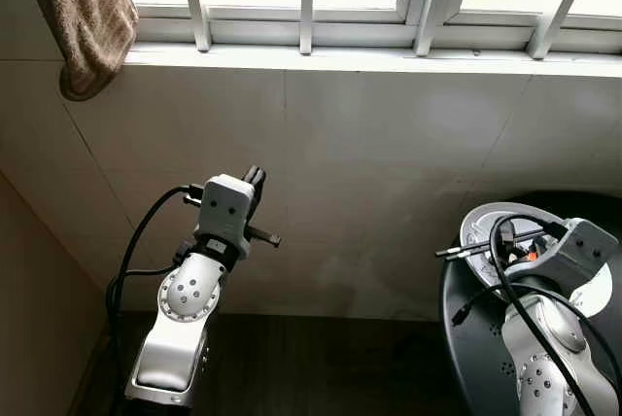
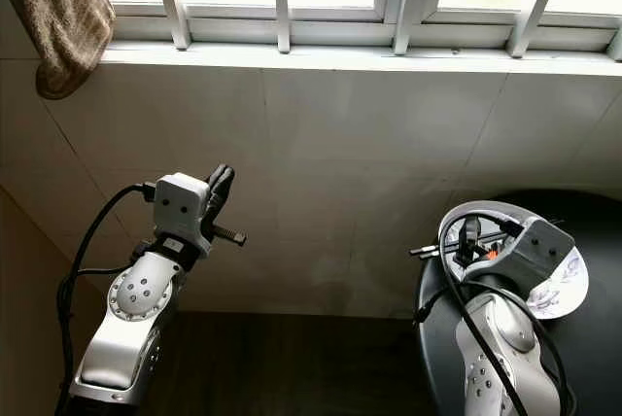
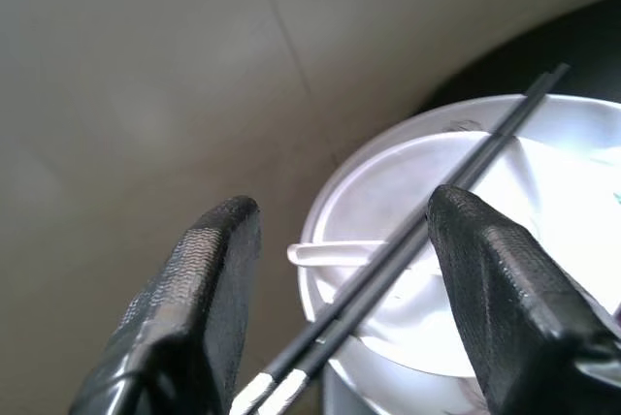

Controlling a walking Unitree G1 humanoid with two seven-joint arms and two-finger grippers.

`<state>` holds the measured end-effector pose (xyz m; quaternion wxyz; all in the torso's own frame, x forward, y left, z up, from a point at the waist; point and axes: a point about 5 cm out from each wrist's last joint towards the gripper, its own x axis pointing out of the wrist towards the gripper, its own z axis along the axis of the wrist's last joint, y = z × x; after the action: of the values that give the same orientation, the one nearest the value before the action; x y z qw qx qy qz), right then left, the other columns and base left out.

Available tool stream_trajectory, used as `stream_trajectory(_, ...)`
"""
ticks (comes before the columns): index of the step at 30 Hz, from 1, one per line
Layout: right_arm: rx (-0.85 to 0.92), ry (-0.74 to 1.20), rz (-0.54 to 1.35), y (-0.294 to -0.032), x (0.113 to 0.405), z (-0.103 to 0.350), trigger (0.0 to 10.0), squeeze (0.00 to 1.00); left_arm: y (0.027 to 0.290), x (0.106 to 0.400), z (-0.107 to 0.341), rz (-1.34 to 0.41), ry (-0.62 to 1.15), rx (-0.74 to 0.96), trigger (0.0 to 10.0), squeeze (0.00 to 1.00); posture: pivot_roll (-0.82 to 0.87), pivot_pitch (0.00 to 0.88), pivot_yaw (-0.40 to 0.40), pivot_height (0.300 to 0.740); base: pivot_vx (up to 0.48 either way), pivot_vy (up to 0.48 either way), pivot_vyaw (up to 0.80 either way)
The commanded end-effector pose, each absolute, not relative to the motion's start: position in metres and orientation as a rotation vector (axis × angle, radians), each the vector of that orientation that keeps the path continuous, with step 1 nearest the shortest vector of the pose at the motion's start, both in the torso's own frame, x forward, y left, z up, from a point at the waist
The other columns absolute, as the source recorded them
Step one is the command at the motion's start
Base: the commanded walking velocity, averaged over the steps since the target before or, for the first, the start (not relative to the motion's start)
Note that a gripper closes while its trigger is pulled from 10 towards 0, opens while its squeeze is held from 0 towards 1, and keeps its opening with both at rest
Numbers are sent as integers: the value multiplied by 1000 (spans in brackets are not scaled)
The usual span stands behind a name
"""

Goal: Kitchen organization

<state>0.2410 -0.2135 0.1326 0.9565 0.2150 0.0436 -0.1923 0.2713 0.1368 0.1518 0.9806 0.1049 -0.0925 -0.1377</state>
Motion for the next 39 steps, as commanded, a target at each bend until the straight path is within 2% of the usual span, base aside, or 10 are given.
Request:
stream_trajectory(1,528,91,-337,-195,242,137,10000,0,134,271,151,-289,-189,227,10000,0,115,0,-44,740,0,0,0)
stream_trajectory(7,625,225,-344,-185,236,130,10000,0,134,272,150,-290,-184,230,10000,0,103,0,-41,740,0,0,0)
stream_trajectory(19,755,279,-366,-183,240,147,10000,0,133,272,150,-289,-183,232,10000,0,99,0,-46,740,0,0,0)
stream_trajectory(23,897,323,-376,-175,241,143,10000,0,133,272,149,-287,-182,230,10000,0,102,0,-50,740,0,0,0)
stream_trajectory(28,977,379,-406,-174,240,137,10000,0,132,272,149,-287,-181,230,10000,0,103,0,-54,740,0,0,0)
stream_trajectory(35,1002,427,-421,-178,240,131,10000,0,131,272,148,-291,-178,229,10000,0,103,0,-54,740,0,0,0)
stream_trajectory(39,971,519,-405,-184,243,109,10000,0,130,272,147,-294,-176,228,10000,0,101,0,-51,740,0,0,0)
